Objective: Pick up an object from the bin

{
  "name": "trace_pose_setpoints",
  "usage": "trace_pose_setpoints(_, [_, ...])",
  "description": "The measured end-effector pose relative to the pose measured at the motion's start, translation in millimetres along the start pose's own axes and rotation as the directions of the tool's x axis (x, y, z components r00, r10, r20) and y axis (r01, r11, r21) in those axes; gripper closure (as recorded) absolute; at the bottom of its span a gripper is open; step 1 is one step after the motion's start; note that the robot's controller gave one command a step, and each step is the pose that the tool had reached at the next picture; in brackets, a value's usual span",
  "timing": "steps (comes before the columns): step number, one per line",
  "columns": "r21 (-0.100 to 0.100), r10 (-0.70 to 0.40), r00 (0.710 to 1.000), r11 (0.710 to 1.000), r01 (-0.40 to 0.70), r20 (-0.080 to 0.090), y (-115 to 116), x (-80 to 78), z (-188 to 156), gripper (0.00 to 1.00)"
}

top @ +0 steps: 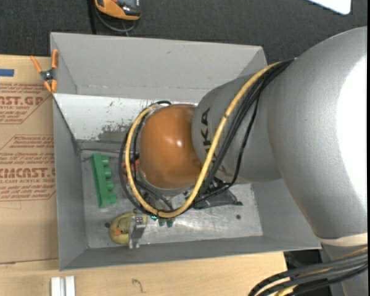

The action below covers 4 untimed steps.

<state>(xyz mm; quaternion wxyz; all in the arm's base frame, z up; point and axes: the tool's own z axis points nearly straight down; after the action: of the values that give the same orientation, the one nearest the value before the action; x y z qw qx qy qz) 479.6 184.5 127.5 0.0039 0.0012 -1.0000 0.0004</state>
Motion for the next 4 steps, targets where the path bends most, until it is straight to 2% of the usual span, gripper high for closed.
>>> trace_pose_setpoints(1, [-0.002,0.002,1.000,1.000,-0.002,0.007,-1,-2.2,-4,0.00])
trace_pose_setpoints(2, [0.003,-0.361,0.933,0.933,0.361,0.010,10,-5.2,48,1.00])
trace_pose_setpoints(3, [0.003,-0.361,0.933,0.933,0.361,0.010,10,-5.2,48,1.00])
trace_pose_setpoints(4, [0.001,-0.334,0.943,0.943,0.334,0.009,10,-11.8,-72,1.00])
